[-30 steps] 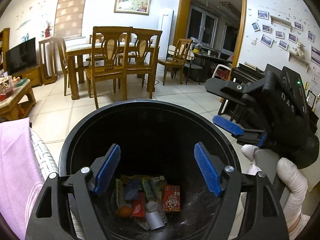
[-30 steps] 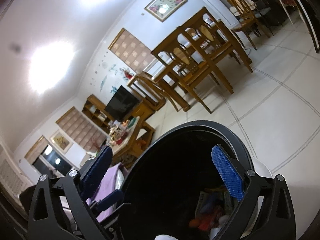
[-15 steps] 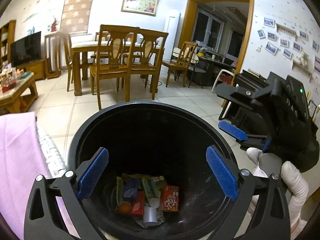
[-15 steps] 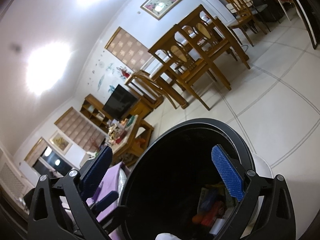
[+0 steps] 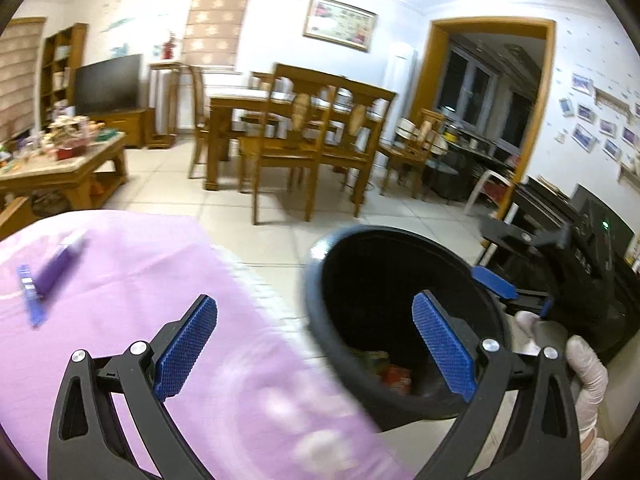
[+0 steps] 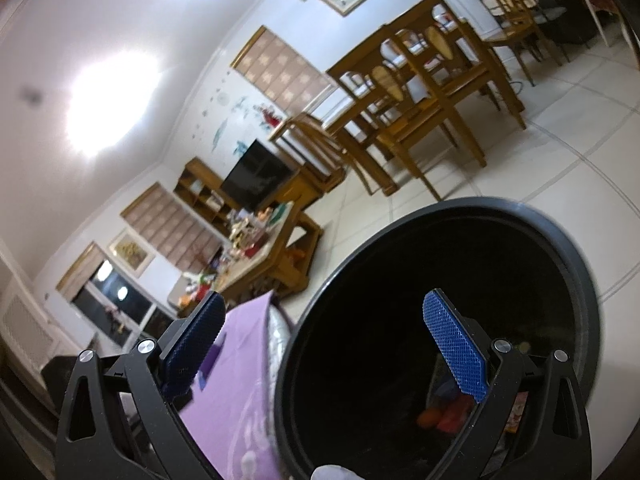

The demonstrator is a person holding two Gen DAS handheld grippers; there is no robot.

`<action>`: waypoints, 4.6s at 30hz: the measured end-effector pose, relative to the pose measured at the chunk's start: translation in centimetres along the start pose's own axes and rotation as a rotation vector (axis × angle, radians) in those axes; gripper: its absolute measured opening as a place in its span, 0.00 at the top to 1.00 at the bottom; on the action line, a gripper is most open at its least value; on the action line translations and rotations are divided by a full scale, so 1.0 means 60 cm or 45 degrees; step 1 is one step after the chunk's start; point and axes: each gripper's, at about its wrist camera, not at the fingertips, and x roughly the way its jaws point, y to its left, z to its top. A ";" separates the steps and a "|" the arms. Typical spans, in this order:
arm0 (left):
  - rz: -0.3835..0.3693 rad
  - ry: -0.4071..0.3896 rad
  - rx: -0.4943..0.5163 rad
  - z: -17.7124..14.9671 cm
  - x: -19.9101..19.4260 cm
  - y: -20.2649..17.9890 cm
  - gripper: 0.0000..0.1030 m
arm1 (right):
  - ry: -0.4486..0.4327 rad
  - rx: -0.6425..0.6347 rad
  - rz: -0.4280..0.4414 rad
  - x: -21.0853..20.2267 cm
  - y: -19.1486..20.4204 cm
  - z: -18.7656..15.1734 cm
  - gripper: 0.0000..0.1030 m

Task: Collect trash
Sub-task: 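Move both open tools back over the table, then grasp the blue Probiotics tube with the left tool while the right tool grasps the purple spray bottle, then carry the blue tube and purple spray bottle over the black bin, then open the left tool to drop the tube while the right tool drops the bottle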

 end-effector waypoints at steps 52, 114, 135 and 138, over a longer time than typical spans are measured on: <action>0.604 0.332 -0.280 0.000 -0.022 0.506 0.95 | 0.781 -1.040 -0.274 0.675 0.540 -0.337 0.45; -0.261 -0.044 0.300 0.014 0.116 -0.185 0.95 | -0.215 -0.222 -0.191 -0.081 -0.106 0.061 0.68; -0.257 -0.007 0.278 0.005 0.118 -0.199 0.92 | -0.112 -0.198 -0.203 0.010 -0.086 0.029 0.68; -0.255 0.000 0.283 0.006 0.120 -0.201 0.92 | -0.108 -0.193 -0.202 0.011 -0.087 0.028 0.68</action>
